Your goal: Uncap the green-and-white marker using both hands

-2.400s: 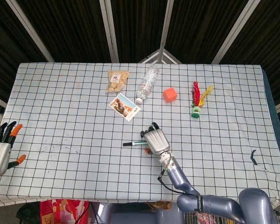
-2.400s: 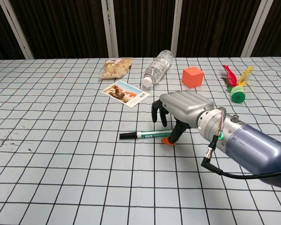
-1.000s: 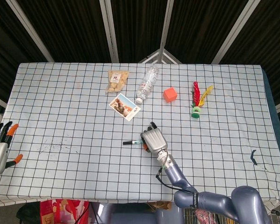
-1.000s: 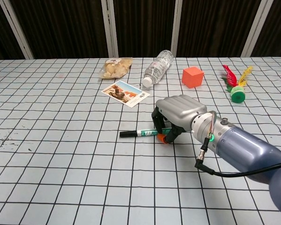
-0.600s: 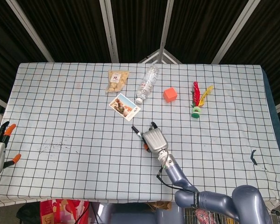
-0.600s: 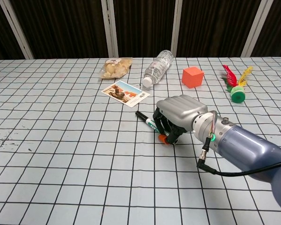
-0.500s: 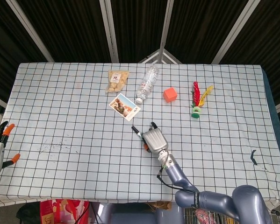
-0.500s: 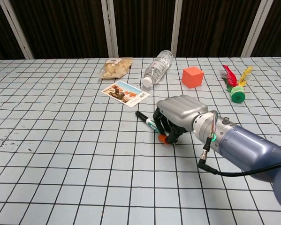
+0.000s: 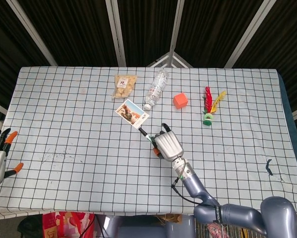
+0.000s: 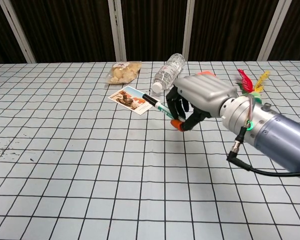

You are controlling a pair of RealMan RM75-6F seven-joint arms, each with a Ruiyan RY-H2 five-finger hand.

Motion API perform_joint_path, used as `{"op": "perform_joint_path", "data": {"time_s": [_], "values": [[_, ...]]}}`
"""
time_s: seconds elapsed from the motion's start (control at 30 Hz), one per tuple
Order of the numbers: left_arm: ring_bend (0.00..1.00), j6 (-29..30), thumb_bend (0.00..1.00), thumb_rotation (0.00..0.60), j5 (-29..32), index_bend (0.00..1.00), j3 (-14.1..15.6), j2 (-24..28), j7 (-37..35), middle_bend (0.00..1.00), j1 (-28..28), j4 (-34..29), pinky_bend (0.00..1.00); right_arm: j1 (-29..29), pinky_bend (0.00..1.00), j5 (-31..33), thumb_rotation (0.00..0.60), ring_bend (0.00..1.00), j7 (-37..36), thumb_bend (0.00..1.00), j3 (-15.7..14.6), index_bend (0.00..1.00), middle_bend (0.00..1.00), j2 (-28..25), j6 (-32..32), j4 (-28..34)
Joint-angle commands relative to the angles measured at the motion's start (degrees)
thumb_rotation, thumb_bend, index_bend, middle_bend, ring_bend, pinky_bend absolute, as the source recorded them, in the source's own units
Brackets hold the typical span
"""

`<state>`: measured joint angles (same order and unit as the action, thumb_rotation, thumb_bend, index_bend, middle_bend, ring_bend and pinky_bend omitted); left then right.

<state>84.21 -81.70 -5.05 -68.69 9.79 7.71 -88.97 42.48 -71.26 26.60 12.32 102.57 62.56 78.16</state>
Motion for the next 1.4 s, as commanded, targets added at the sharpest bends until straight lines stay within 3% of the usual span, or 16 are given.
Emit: {"op": "perform_joint_path", "data": {"time_s": [0.03, 0.2, 0.37, 0.6, 0.77, 1.0, 1.4], "values": [[0.0, 0.4, 0.26, 0.6, -2.2, 0.13, 0.3, -0.7, 0.1, 0.04, 0.8, -0.5, 0.0, -1.6, 0.16, -4.2, 0.6, 0.5, -1.6, 0.66, -0.2, 0.6, 0.69, -4.9, 3.7, 6.1], [0.0, -0.2, 0.26, 0.6, -6.1, 0.13, 0.6, -1.8, -0.7, 0.05, 2.8, -2.5, 0.0, -4.0, 0.16, -10.7, 0.6, 0.5, -0.7, 0.66, -1.7, 0.6, 0.69, -12.7, 8.8, 15.8], [0.0, -2.6, 0.26, 0.6, -9.0, 0.15, 0.7, 0.6, -2.0, 0.07, 5.3, -9.7, 0.0, -6.4, 0.18, -18.2, 0.6, 0.5, 3.2, 0.66, -4.6, 0.6, 0.69, -21.3, 12.5, 24.8], [0.0, -3.2, 0.26, 0.6, -10.7, 0.17, -0.9, 4.7, 3.2, 0.13, 7.2, -21.9, 0.0, -8.2, 0.18, -23.6, 0.6, 0.5, 7.7, 0.66, -7.7, 0.6, 0.69, -26.8, 12.7, 31.3], [0.0, -5.0, 0.26, 0.6, -10.3, 0.21, -2.2, 6.9, 5.1, 0.18, 8.8, -28.9, 0.0, -7.8, 0.18, -25.1, 0.6, 0.5, 11.6, 0.66, -8.9, 0.6, 0.69, -26.5, 9.9, 32.6], [0.0, -7.6, 0.26, 0.6, -8.2, 0.27, -3.6, 7.3, 11.1, 0.28, 11.0, -34.9, 0.0, -5.6, 0.18, -23.1, 0.6, 0.5, 14.9, 0.66, -7.4, 0.6, 0.69, -23.0, 5.1, 31.3], [0.0, -11.7, 0.26, 0.6, -3.5, 0.32, -5.2, 1.5, 16.6, 0.33, 15.5, -34.5, 0.0, -0.1, 0.18, -19.4, 0.6, 0.5, 19.9, 0.66, -1.1, 0.6, 0.69, -17.7, -0.3, 32.8]]}}
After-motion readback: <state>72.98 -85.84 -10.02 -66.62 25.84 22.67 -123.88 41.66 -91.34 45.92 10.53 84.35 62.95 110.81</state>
